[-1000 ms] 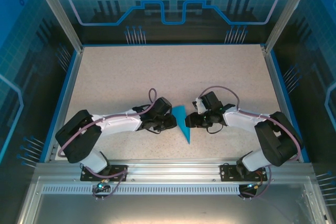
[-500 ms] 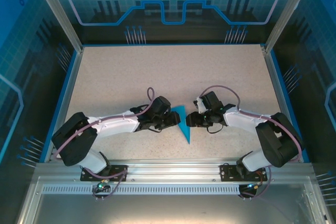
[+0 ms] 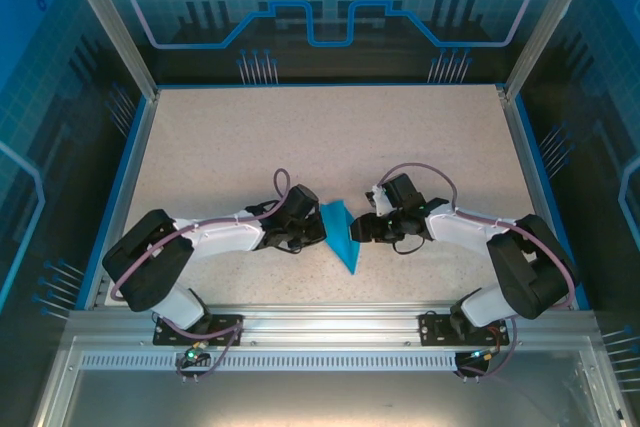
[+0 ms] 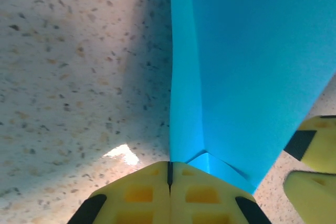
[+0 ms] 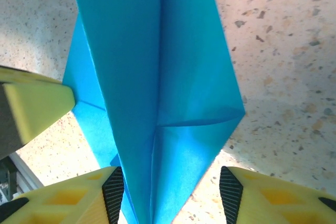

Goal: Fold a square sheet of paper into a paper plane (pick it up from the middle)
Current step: Move a paper plane to the center of the table.

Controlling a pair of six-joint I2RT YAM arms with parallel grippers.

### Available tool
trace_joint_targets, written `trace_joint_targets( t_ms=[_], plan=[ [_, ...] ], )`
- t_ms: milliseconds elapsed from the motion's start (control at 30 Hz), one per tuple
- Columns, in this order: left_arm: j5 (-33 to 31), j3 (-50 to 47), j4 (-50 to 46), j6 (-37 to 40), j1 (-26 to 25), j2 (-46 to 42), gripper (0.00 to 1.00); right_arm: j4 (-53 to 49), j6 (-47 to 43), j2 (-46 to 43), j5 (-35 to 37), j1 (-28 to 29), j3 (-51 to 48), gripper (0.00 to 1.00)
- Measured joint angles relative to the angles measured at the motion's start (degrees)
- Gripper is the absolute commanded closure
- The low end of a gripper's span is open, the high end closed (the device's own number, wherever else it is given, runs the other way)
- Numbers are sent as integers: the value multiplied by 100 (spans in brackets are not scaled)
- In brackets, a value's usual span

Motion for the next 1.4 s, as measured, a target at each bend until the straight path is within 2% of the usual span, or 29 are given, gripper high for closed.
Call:
trace_joint_targets(
  t_ms=[400, 567, 733, 933, 1133, 1300, 1367, 1400],
  plan=[
    [216, -31, 138, 136, 114, 0, 100, 24, -20, 308, -11, 289, 249, 43],
    [234, -31, 155, 205, 118, 0, 100, -160, -46, 326, 332, 382, 332, 39],
    [234, -31, 155, 216, 116, 0, 100, -345, -70, 400, 407, 509, 496, 40],
    [234, -31, 153, 214, 116, 13, 100, -380, -76, 737, 555, 990, 739, 49],
    [234, -59, 157, 214, 116, 13, 100, -636, 33, 920, 986, 1300, 927, 69],
    [234, -116, 157, 214, 118, 13, 100, -1237, 114, 1062, 1683, 1628, 1421, 86],
    [234, -118, 157, 212, 118, 11, 95, -1493, 138, 1088, 1939, 1735, 1624, 92],
    [232, -136, 170, 210, 118, -4, 87, -1635, 142, 1093, 2074, 1779, 1733, 93]
  ],
)
